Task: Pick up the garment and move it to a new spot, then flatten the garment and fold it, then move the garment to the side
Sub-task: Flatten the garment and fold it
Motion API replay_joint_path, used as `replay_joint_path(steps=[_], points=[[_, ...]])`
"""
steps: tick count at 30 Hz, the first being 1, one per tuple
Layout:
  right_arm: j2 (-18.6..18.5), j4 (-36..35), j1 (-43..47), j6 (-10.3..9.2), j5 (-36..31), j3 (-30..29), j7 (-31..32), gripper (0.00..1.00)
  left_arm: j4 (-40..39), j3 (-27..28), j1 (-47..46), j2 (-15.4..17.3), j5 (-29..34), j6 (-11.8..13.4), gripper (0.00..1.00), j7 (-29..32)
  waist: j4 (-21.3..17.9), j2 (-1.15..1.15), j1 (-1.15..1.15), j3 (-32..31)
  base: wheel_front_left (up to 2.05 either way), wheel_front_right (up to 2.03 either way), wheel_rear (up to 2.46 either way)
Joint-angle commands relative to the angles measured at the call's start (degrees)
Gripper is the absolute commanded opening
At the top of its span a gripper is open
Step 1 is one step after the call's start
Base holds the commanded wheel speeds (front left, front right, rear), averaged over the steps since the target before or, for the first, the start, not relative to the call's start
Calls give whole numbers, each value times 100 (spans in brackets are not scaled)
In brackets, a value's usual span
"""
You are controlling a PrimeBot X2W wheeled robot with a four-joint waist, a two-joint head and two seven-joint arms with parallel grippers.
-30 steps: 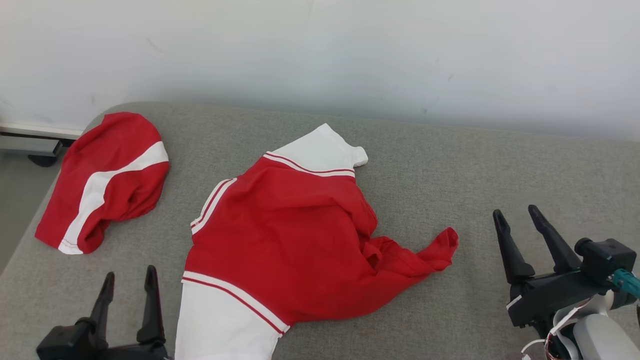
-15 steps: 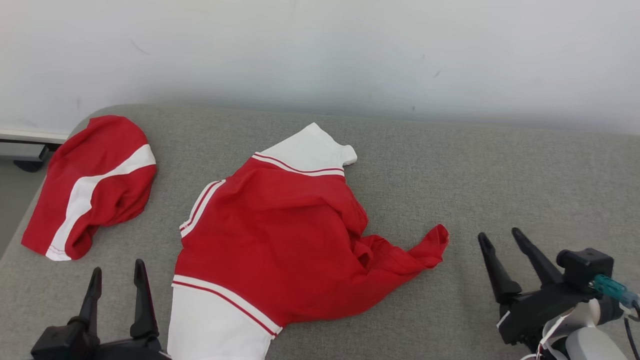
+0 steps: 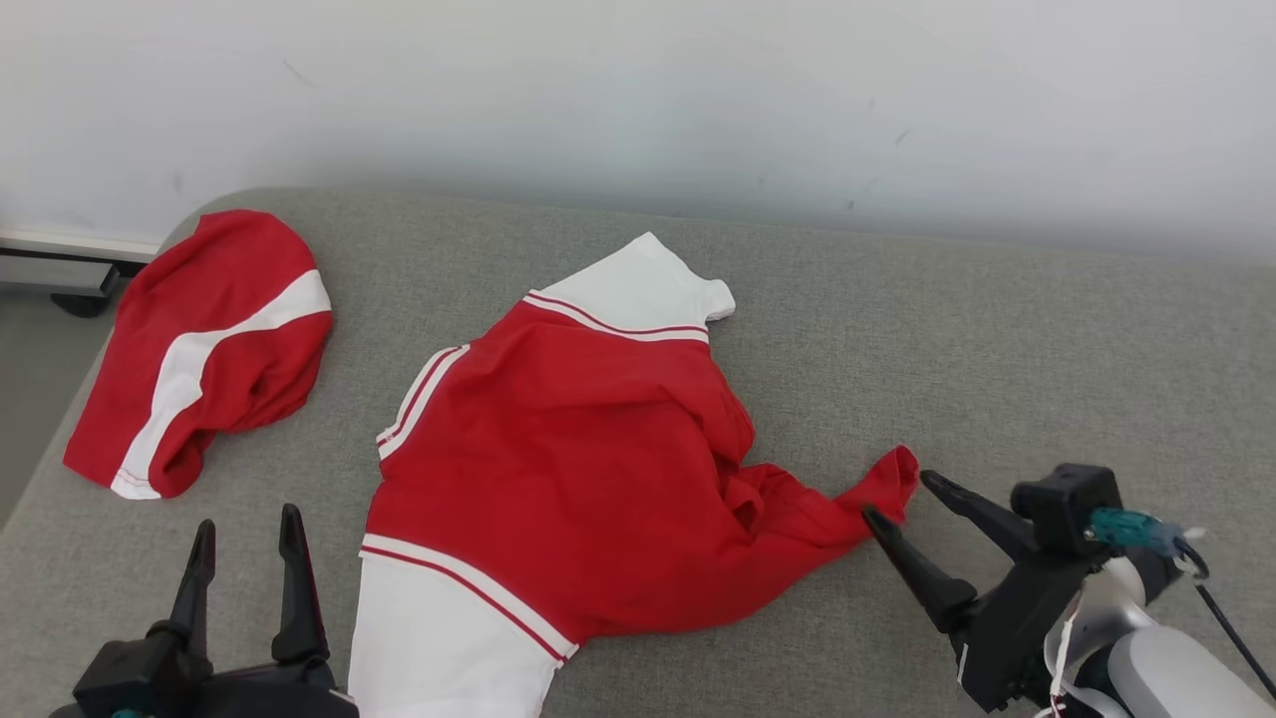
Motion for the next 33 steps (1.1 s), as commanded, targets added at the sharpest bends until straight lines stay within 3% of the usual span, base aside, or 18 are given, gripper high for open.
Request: replay_joint_path(steps=[1, 7, 23, 25, 33], points=[[-72, -51, -103, -3, 40, 104, 58, 100, 10, 39, -82, -4, 75, -31, 100, -39, 26, 0, 0, 21, 0, 0, 0], [-280, 77, -530, -3, 119, 649, 310, 100, 58, 69, -139, -132, 145, -130, 100, -39, 140, 0, 0, 76, 0, 0, 0], [-385, 1567, -1385, -3, 675, 1731, 206, 100, 233, 194, -217, -314, 306, -383, 100, -40, 506, 0, 0, 143, 0, 0, 0], [-377, 1631, -1468, -3, 733, 1857, 107, 0, 258, 219, -222, -332, 320, -402, 100, -40, 530, 0, 0, 153, 0, 0, 0], [-534, 1899, -1715, -4, 934, 1731, -580, 0, 320, 354, -150, -404, 410, -484, 100, -40, 425, 0, 0, 90, 0, 0, 0]])
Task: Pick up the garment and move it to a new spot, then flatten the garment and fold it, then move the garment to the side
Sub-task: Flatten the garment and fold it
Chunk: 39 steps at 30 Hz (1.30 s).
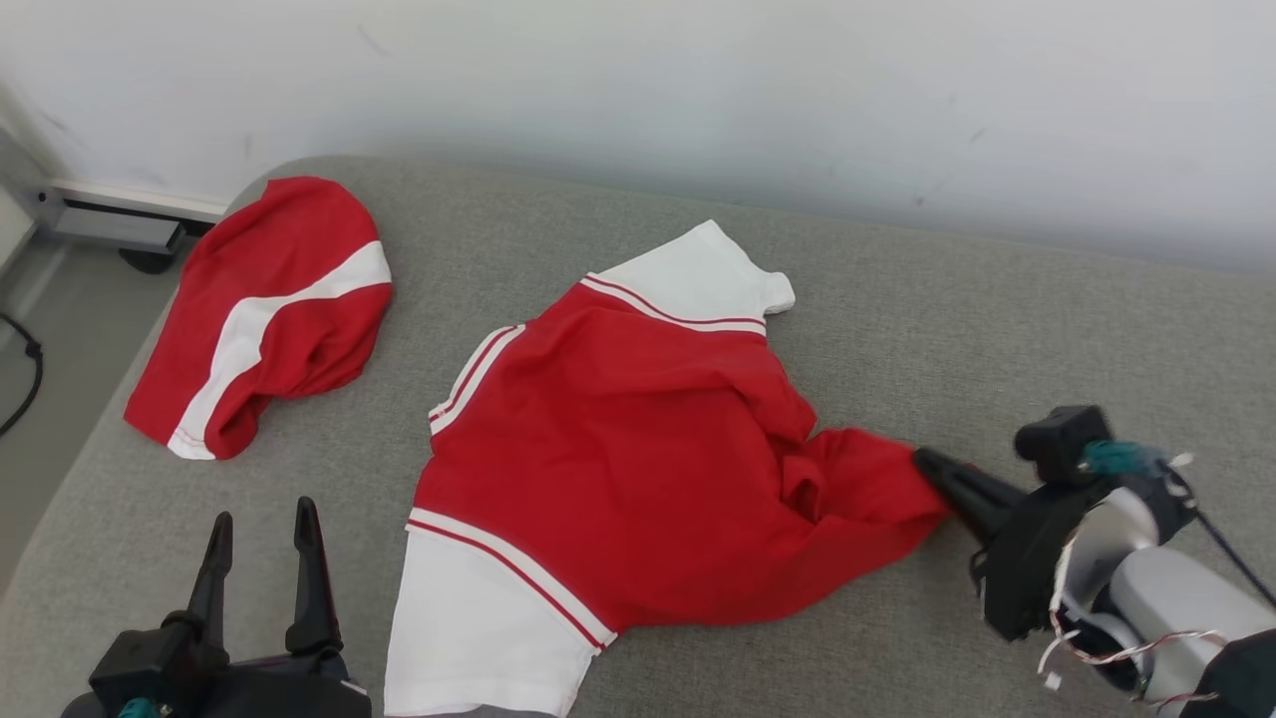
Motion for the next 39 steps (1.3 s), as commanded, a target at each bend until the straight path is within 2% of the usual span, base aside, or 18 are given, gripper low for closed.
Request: replay_joint_path(steps=[1, 8, 13, 23, 32, 35, 39], points=[[-98, 49, -80, -2, 33, -127, -177, 0, 6, 30, 15, -6, 97, -34, 100, -39, -78, 0, -1, -42, 0, 0, 0], [-293, 69, -160, -3, 136, -687, -805, 0, 27, 82, 37, -61, 132, -91, 100, -38, -280, 0, -1, -103, 0, 0, 0], [-417, -15, -183, -3, 120, -950, -942, 0, 33, 107, 47, -84, 173, -128, 100, -38, -339, 0, -1, -118, 0, 0, 0], [-549, -268, 120, -3, 270, -1295, -468, 0, 96, 167, 97, -129, 218, -186, 100, -38, -343, 0, -1, -208, 0, 0, 0], [-318, -281, 65, -2, 128, -1404, -240, 0, 122, 171, 70, -181, 250, -216, 100, -38, -295, 0, -1, -162, 0, 0, 0], [-140, -6, -136, -3, 48, -1344, -179, 0, 129, 162, 11, -193, 265, -238, 100, -38, -270, 0, -1, -123, 0, 0, 0], [8, 734, -486, -3, -241, -1248, -402, 0, 159, 106, -80, -215, 294, -276, 100, -38, -200, 0, -1, -91, 0, 0, 0]])
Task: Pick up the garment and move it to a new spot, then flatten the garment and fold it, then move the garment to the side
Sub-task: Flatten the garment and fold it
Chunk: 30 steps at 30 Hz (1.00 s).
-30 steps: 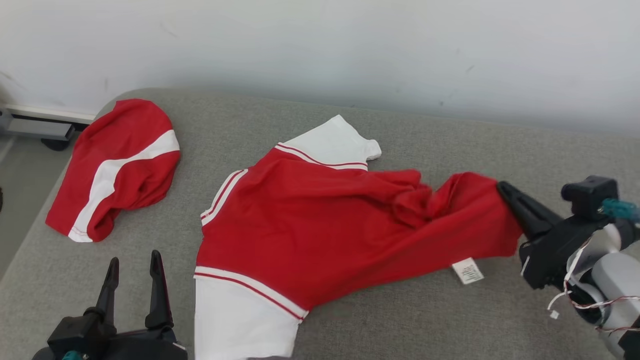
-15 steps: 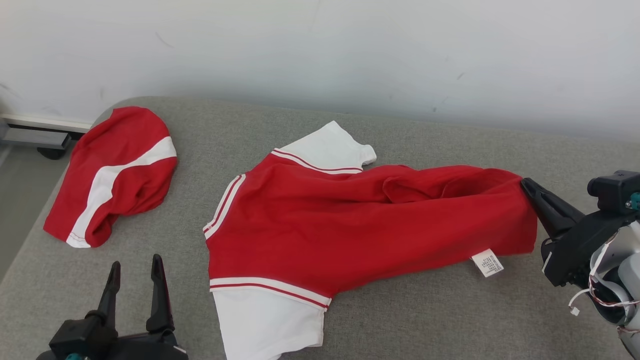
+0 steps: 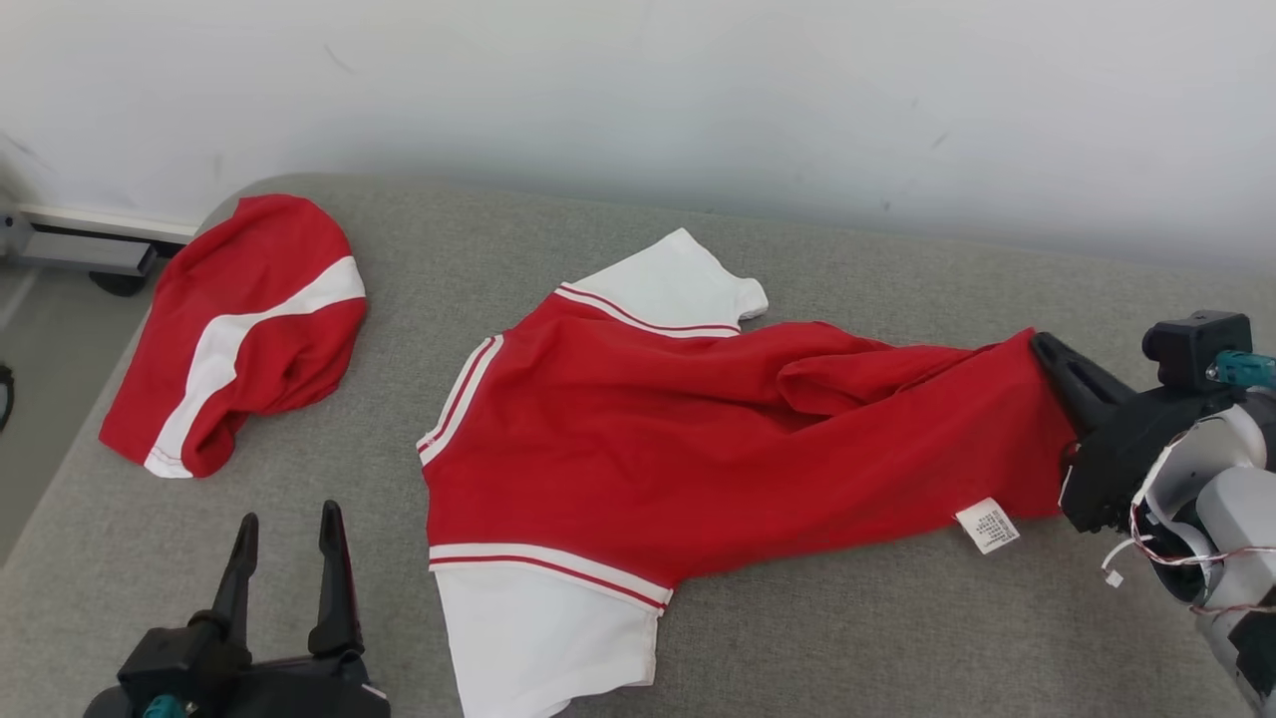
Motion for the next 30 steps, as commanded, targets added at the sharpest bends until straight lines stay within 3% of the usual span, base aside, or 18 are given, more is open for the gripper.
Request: replay_joint_path(steps=[1, 9, 11, 12, 22, 30], points=[[95, 379, -176, -4, -118, 44, -169, 0, 29, -36, -98, -3, 57, -45, 100, -37, 63, 0, 0, 15, 0, 0, 0], [395, 2060, -701, -4, -504, 10, -1032, 0, 150, -151, -241, -32, 75, -134, 100, -33, 268, 0, 0, 58, 0, 0, 0], [495, 2406, -842, -4, -566, 50, -1213, 93, 160, -159, -237, -41, 75, -128, 100, -34, 293, 0, 0, 71, 0, 0, 0], [518, 2486, -873, -5, -570, 63, -1256, 100, 161, -154, -233, -43, 73, -123, 100, -34, 291, 0, 0, 77, 0, 0, 0], [428, 2649, -940, -4, -423, 53, -1424, 100, 166, -131, -218, -51, 96, -136, 100, -34, 63, 0, 0, 33, 0, 0, 0], [248, 1262, -105, -4, -804, -786, -1427, 100, 138, -67, -71, -51, 134, -119, 100, -33, -287, 0, 0, -47, 0, 0, 0]])
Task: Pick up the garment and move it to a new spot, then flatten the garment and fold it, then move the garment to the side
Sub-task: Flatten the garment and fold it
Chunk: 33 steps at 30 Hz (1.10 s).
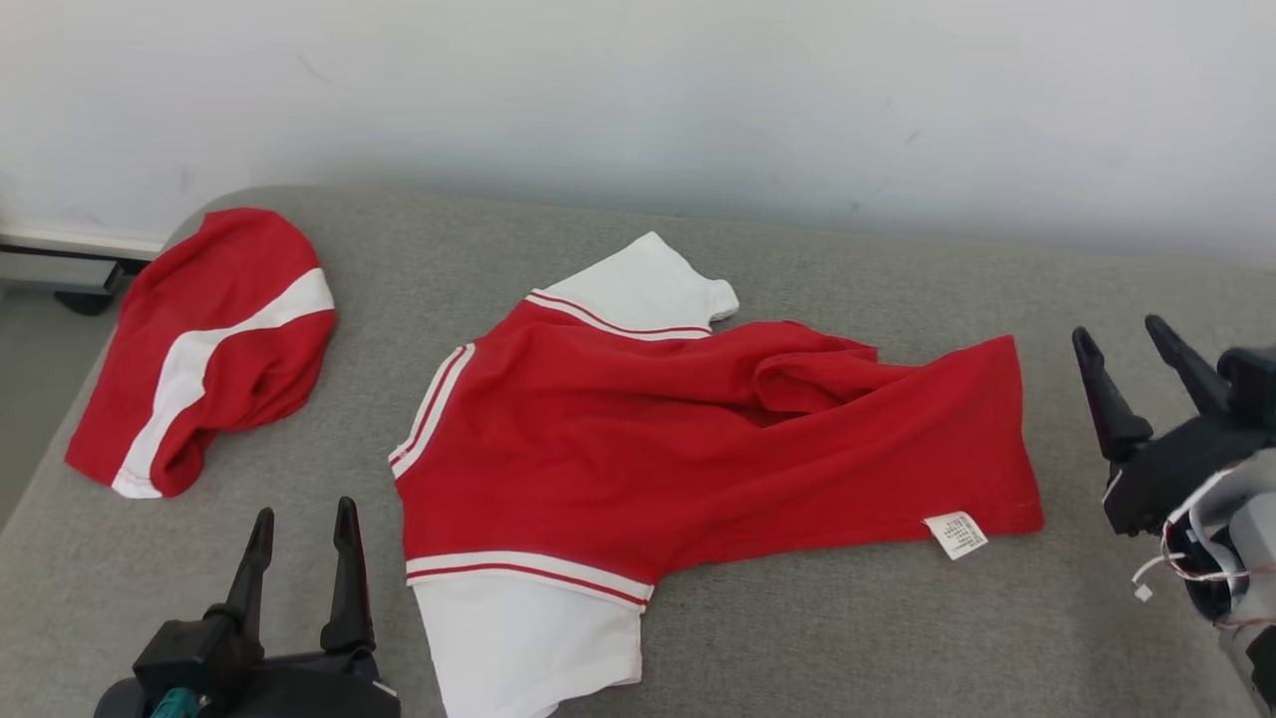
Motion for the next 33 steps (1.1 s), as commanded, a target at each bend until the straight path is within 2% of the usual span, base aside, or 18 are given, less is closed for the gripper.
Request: replay_joint_path(steps=[1, 9, 17, 28, 33], points=[[-32, -175, 129, -6, -101, -178, -26, 100, -1, 39, 75, 23, 73, -18, 100, -27, -145, 0, 0, -42, 0, 0, 0], [199, -1157, 1073, -5, -638, -1086, -27, 100, -20, 174, 158, 75, 132, -29, 100, -27, -342, 0, 0, -105, 0, 0, 0], [602, -1984, 1986, -5, -935, -1767, -28, 100, -105, 294, 311, 107, 179, -14, 100, -27, -444, 0, 0, -219, 0, 0, 0], [990, -2719, 2859, -5, -909, -2080, 21, 100, -375, 415, 578, 183, 224, 92, 100, -27, -680, 0, 0, -340, 0, 0, 0], [1211, -3160, 3075, -5, -1039, -2079, 245, 100, -490, 509, 685, 293, 290, 144, 100, -27, -847, 0, 0, -380, 0, 0, 0]])
